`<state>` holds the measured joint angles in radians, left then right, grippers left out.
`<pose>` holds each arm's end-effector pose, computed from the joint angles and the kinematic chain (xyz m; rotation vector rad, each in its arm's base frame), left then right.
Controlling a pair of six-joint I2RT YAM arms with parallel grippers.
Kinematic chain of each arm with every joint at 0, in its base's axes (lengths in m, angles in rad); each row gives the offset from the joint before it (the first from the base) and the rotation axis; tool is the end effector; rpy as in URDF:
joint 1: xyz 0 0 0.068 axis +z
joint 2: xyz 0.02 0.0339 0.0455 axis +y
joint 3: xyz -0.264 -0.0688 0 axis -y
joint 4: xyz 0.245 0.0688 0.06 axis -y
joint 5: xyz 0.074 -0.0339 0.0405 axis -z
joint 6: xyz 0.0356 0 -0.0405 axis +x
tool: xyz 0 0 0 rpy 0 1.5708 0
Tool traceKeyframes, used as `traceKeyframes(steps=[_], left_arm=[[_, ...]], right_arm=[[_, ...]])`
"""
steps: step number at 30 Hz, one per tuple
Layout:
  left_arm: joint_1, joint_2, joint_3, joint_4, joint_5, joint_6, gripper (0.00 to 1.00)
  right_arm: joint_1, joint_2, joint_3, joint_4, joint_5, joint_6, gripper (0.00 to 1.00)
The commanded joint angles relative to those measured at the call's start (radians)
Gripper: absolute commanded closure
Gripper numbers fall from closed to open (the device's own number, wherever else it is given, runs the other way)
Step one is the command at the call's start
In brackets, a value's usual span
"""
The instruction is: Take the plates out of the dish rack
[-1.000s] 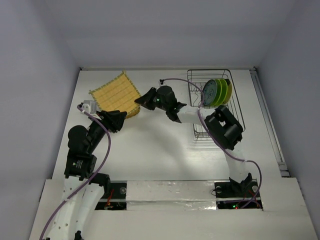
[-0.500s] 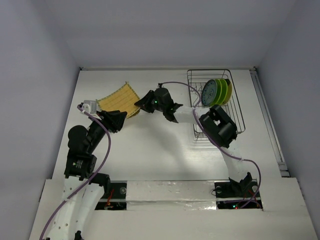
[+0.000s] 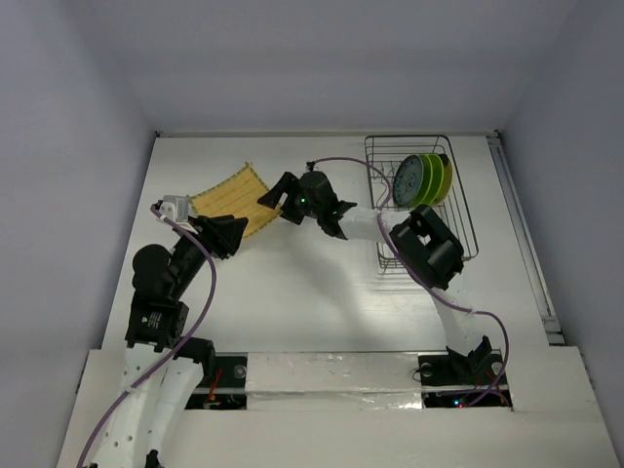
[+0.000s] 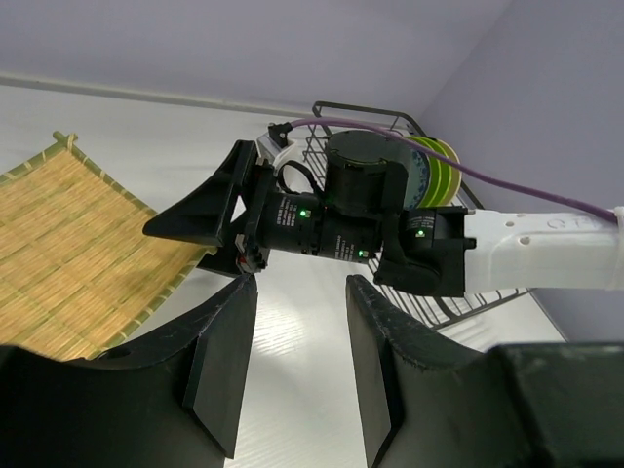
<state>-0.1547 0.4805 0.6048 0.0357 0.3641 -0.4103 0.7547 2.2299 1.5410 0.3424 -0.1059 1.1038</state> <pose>0.1240 -0.0322 0.3425 0.1242 1.4556 -0.7199 0.3703 0.3534 0.1756 0.2960 2.1412 1.2836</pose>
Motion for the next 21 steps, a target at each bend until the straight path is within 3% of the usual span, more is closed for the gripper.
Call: traceKeyframes(steps=[1,10,19,21], left_arm=[[0.007,0.001,0.033,0.061,0.016,-0.008,0.61],[0.007,0.003,0.033,0.059,0.015,-0.007,0.61],[0.007,0.003,0.039,0.053,0.007,0.001,0.62],[0.007,0.003,0.041,0.05,0.001,0.004,0.63]], right_arm=[[0.018,-0.11,-0.001,-0.035,0.1,-0.105,0.2],[0.038,-0.138,0.05,-0.241,0.322,-0.285,0.07],[0.038,-0.246,-0.058,-0.24,0.422,-0.341,0.11],[0.038,-0.306,-0.091,-0.241,0.455,-0.358,0.22]])
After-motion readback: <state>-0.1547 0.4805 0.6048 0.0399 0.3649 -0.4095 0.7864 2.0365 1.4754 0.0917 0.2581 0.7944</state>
